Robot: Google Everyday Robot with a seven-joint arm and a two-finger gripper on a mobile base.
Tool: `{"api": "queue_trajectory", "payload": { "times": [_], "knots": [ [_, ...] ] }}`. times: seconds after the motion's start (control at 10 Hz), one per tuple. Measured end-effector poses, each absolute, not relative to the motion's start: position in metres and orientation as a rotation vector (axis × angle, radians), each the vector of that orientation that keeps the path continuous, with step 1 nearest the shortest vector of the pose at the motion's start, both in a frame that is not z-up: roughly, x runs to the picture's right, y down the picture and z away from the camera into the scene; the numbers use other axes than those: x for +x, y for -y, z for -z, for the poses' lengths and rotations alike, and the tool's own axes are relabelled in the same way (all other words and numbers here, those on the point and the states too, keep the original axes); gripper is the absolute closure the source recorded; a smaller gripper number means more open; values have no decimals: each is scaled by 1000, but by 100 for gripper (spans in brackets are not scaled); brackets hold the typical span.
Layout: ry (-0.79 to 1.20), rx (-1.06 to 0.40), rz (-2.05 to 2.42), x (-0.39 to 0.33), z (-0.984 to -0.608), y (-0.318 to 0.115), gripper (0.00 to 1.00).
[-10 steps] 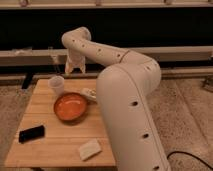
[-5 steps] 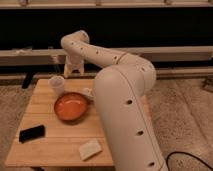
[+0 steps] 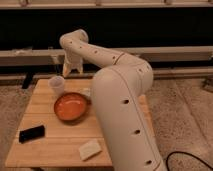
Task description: Pick up the ceramic cup
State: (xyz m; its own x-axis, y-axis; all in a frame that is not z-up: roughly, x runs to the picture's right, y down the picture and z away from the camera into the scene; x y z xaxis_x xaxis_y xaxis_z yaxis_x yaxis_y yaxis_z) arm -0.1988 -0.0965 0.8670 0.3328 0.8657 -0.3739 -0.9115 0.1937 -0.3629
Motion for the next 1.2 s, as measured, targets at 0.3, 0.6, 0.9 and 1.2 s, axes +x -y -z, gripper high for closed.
{"api": "queue_trajectory", "payload": {
  "times": [0.3,0.6,0.9,1.2],
  "knots": [
    [-98,-590,-1232,-208,-876,89,35],
    [-104,-598,-1219,-212,-877,85,35],
    [-106,-602,-1209,-215,-878,83,35],
    [-110,-603,-1202,-216,-878,81,35]
  ]
}}
